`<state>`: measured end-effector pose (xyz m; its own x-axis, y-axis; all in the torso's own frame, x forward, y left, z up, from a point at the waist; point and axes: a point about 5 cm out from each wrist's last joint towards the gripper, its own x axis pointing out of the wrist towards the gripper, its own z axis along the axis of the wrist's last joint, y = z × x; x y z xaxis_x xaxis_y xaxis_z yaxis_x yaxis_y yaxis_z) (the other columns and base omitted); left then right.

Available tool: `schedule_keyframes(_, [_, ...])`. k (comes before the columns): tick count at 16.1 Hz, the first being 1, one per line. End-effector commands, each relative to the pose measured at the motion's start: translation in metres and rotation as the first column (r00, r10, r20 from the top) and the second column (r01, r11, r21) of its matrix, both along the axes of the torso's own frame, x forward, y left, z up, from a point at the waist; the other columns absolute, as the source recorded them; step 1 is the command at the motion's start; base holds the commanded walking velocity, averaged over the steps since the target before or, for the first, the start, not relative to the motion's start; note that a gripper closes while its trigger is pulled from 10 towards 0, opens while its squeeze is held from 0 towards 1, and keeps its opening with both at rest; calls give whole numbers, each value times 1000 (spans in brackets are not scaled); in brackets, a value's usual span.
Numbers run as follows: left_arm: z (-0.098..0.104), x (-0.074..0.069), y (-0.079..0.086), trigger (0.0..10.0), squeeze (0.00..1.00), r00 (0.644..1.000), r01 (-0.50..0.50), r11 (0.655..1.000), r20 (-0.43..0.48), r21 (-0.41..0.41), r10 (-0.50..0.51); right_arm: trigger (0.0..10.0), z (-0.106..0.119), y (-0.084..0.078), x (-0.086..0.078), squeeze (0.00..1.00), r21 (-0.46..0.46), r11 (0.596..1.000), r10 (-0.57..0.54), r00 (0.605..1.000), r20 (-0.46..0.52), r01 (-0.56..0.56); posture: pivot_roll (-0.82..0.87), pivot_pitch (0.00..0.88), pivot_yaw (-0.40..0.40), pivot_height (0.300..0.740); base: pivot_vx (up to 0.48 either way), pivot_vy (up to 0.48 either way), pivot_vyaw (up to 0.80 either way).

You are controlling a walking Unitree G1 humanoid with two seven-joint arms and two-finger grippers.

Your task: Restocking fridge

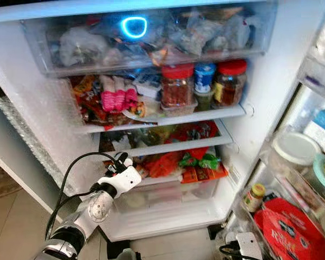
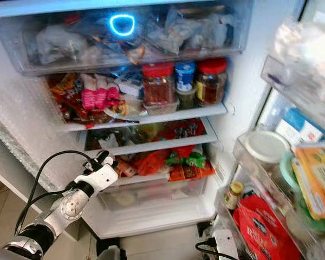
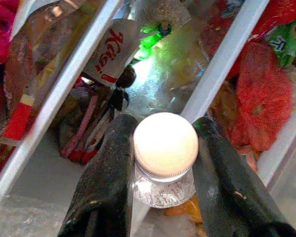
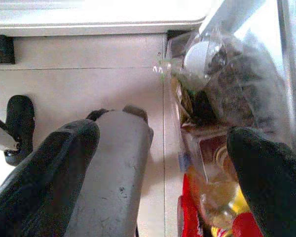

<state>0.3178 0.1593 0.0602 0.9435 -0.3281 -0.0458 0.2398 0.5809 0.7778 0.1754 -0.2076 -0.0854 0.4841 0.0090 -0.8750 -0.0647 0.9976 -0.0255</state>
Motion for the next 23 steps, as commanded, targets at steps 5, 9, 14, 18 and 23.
schedule_keyframes(5, [3,4,5,10000,0,1000,-11,1000,4,28,11,10000,2,2,5,0,3,1000,5,1000,16,-6,-108,0,38,654,286,0,0])
schedule_keyframes(9, [-5,-1,2,10000,0,998,22,1000,-60,-10,-22,10000,2,3,5,0,4,1000,1,1000,15,-1,-112,0,42,654,217,0,0])
schedule_keyframes(14, [-10,-5,5,10000,0,996,24,1000,-87,-3,-24,10000,2,3,5,0,6,1000,2,1000,15,-2,-109,1,42,654,0,0,0])
schedule_keyframes(18, [-11,-5,3,10000,0,995,29,1000,-95,-5,-29,10000,2,3,5,0,7,1000,-3,1000,16,3,-111,0,42,654,0,0,0])
schedule_keyframes(23, [-5,0,7,10000,0,997,17,1000,-72,20,-15,10000,2,3,6,0,13,1000,-8,1000,26,8,-112,0,43,654,0,0,0])
